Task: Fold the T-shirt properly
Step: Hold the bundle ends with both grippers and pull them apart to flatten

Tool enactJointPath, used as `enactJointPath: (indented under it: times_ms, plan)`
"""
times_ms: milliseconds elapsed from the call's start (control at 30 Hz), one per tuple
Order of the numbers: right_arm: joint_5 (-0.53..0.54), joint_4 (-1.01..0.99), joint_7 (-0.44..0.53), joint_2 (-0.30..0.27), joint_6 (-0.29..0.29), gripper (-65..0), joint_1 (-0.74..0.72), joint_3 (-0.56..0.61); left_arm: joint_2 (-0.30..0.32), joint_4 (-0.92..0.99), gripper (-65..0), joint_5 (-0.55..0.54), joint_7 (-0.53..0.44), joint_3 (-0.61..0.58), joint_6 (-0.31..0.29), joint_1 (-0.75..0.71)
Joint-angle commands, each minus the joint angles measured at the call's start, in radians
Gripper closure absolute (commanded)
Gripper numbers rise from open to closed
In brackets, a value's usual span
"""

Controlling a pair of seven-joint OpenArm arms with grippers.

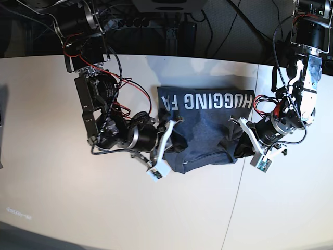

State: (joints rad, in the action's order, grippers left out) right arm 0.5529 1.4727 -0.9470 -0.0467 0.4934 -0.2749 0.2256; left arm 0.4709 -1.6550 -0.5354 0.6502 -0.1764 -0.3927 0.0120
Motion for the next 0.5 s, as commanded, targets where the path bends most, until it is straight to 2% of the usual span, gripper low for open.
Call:
enactJointPath:
  times_ms: [0, 133, 267, 467]
  plan:
    - [0.014, 0.016, 0.027, 0.020, 0.082, 0.0, -0.021, 0.010, 0.006, -0.016, 0.0, -0.011, -0.022, 0.005, -0.024, 0.018]
    - [-0.006, 0.015, 0.051, 0.077, 0.082, 0.0, -0.021, 0.060, -0.014, -0.010, 0.0, -0.006, -0.022, 0.005, -0.040, 0.017]
    - [-0.080, -0.019, 0.109, 0.123, 0.082, 0.0, -0.022, 0.106, -0.037, 0.040, 0.0, -0.005, -0.026, 0.005, -0.056, 0.019]
    - [-0.118, -0.141, 0.140, 0.132, 0.082, 0.0, -0.081, 0.127, -0.044, 0.133, 0.0, 0.040, -0.101, 0.005, -0.065, 0.022]
